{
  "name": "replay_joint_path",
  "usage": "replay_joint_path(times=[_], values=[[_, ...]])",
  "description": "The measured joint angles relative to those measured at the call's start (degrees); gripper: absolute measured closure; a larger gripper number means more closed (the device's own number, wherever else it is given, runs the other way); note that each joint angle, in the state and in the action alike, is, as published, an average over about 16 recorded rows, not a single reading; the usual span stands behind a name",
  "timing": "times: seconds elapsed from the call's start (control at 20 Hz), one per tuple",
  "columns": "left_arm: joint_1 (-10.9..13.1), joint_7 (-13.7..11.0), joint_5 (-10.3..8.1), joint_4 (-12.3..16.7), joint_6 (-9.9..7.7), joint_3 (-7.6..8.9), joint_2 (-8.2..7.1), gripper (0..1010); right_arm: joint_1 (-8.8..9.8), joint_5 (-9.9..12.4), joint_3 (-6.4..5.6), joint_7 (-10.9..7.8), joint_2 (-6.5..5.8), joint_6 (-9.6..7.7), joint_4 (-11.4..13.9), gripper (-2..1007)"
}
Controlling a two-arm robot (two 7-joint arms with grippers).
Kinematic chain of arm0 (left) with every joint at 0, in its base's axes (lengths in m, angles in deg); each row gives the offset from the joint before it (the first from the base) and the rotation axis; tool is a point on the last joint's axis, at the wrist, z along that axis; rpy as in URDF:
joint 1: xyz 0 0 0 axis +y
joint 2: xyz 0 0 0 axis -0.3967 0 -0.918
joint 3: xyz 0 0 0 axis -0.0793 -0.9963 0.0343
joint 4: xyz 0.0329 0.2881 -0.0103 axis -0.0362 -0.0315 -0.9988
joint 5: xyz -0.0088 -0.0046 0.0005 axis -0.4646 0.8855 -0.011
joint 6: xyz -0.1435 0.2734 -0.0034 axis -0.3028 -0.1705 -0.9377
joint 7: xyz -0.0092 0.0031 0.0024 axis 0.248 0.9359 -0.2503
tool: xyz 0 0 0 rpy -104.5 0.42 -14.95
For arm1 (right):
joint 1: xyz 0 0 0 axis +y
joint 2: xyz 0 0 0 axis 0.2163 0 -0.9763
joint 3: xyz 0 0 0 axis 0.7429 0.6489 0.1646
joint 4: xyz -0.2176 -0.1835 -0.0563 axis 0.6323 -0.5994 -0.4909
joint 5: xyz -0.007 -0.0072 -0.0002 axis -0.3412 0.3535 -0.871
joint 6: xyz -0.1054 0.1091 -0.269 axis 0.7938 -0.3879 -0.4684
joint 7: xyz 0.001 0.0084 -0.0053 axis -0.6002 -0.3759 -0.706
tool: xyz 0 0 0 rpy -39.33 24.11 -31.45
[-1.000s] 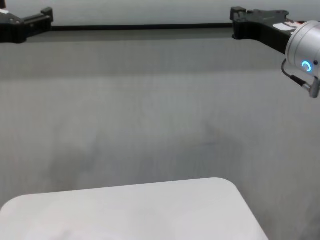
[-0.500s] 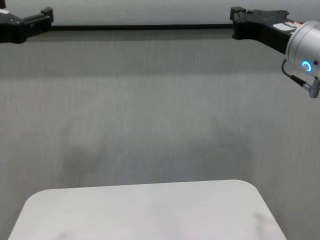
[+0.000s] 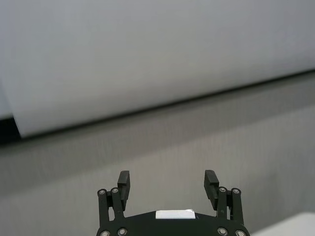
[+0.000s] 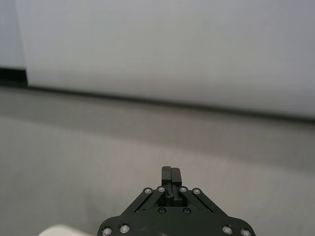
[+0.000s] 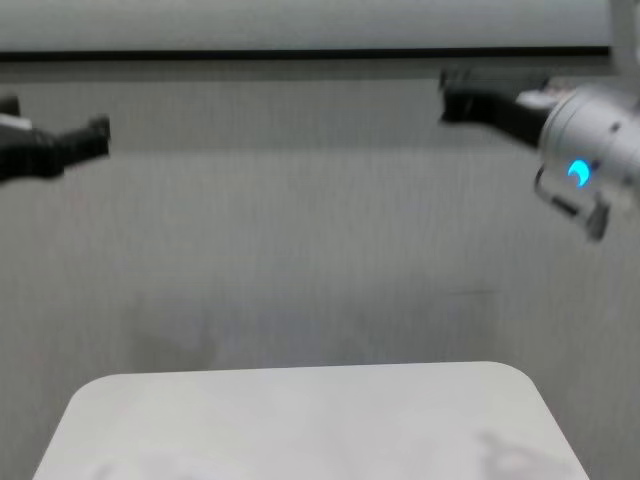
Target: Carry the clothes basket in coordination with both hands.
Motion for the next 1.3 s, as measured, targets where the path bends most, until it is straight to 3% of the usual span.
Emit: replay_joint_path(times=[0.4, 0.75, 0.95, 1.3], values=[[0.4, -0.6, -2.52, -6.9, -0.71, 0.25, 2.39, 10, 0.80, 1.1, 0.30, -0.39, 2.68, -1.59, -5.5, 1003], [0.1, -1.9, -5.28, -11.2, -0.26, 0.70, 3.56, 10, 0.92, 2.0, 0.24, -1.09, 3.45, -1.21, -8.3, 997], [-0.2, -2.2, -6.07, -12.1, -0.14, 0.85, 3.80, 10, 0.91, 2.2, 0.17, -1.15, 3.50, -1.07, -8.5, 965], [-0.1, -1.9, -5.57, -11.4, -0.05, 0.81, 3.62, 10, 0.78, 1.8, 0.31, -1.10, 3.31, -1.10, -8.1, 827]])
